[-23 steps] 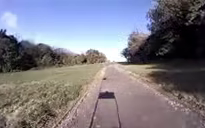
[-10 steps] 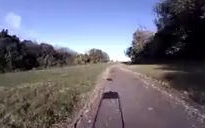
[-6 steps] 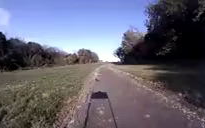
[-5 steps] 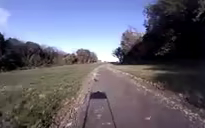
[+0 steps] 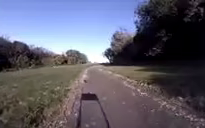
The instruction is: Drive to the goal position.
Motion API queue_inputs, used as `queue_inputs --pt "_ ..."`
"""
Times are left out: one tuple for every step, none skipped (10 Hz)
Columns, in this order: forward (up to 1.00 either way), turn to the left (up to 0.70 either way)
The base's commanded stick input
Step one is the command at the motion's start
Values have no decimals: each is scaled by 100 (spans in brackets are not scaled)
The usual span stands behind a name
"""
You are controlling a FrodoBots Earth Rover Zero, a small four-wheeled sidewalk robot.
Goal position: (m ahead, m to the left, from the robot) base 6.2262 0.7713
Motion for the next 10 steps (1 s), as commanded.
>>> queue_inputs --pt "50 0" --pt "50 0" --pt "50 0" --pt "50 0" --pt "50 0" --pt "50 0" --pt "50 0" --pt "50 0" --pt "50 1" --pt "50 3"
